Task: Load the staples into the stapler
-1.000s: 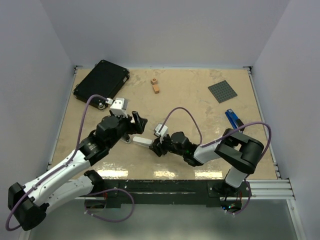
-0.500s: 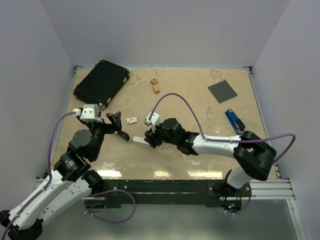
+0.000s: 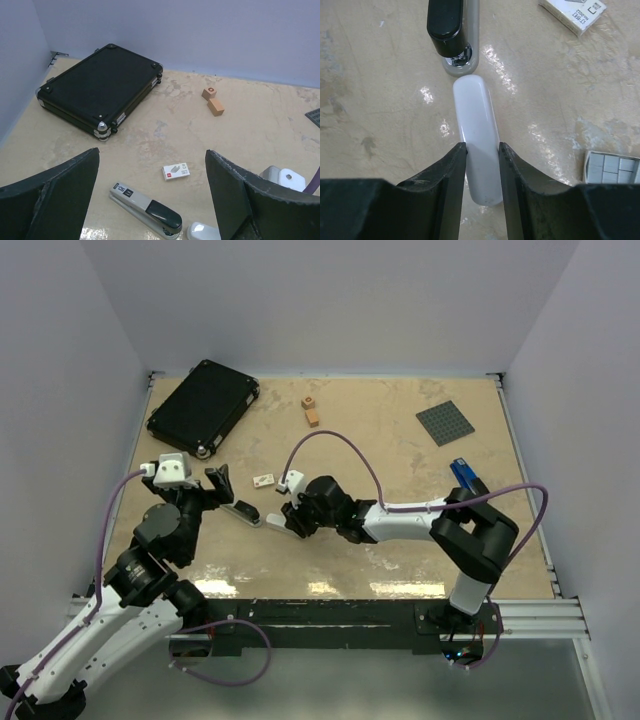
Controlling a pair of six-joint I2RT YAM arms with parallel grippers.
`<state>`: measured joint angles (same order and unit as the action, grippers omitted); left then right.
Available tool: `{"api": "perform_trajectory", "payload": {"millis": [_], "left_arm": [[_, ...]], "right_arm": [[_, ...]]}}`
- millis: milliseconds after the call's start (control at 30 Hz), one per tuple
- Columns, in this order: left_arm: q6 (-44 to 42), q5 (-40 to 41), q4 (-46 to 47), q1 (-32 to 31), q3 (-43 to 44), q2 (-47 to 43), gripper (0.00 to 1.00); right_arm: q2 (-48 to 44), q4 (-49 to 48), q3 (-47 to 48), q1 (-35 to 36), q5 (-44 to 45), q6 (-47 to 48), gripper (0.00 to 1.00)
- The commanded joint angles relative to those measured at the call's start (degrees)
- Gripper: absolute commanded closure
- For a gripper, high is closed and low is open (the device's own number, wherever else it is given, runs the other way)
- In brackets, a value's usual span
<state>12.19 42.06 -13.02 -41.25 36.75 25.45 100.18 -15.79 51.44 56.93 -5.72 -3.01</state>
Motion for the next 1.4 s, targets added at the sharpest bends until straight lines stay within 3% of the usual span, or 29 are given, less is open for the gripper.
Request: {"api": "perform_trajectory", "payload": {"millis": [0, 167, 300, 400, 567, 700, 800, 933, 1000, 1067, 1200, 1367], "left_arm": [[-1.6, 1.7, 0.2, 0.3, -0.4, -0.3, 0.09], [-1.5, 1.7, 0.2, 0.3, -0.4, -0.4, 0.09], [-1.2, 2.4, 0.3, 0.4, -0.5, -0.6, 0.08], [-0.3, 3.3, 0.7, 0.6, -0.9, -0.7, 0.03], [1.2, 2.3, 1.8, 2.9, -1.9, -1.0, 0.00], [2.9, -2.1, 2.4, 8.9, -2.1, 0.5, 0.00], [5.0, -7.7, 2.2, 13.8, -2.1, 2.3, 0.00], [8.9, -16.7, 2.9, 27.8, -3.3, 3.6, 0.00], [12.0, -24.2, 2.9, 36.3, -3.7, 5.2, 0.00], [14.0, -28.1, 2.6, 39.8, -3.4, 6.4, 0.00], [14.6, -24.4, -0.8, 39.8, 0.2, 5.0, 0.00], [10.7, -14.7, -7.0, 39.4, 6.6, -1.0, 0.00]], "right_arm": [[3.4, 6.4, -3.4, 0.1, -1.0, -2.8, 0.65], [-3.5, 9.4, -0.8, 0.0, 2.1, -3.2, 0.61], [-8.1, 11.9, 4.8, -0.6, 6.9, -3.2, 0.42], [-9.6, 13.6, 8.6, -3.0, 7.2, -3.3, 0.34], [-12.8, 12.4, 9.9, -12.5, 5.8, -8.4, 0.22], [-17.5, 12.7, 8.7, -21.3, 4.4, -12.6, 0.13], [-24.0, 14.3, 6.9, -28.0, 5.5, -13.3, 0.09], [-37.0, 15.4, 2.2, -37.2, 10.1, -16.4, 0.02], [-45.8, 15.6, -0.4, -37.8, 16.8, -16.8, 0.02], [-51.5, 19.0, -2.2, -37.9, 23.7, -16.9, 0.02], [-68.7, 22.6, -3.7, -37.9, 31.9, -16.9, 0.02], [-79.4, 26.9, -2.1, -37.9, 36.5, -8.9, 0.02]]}}
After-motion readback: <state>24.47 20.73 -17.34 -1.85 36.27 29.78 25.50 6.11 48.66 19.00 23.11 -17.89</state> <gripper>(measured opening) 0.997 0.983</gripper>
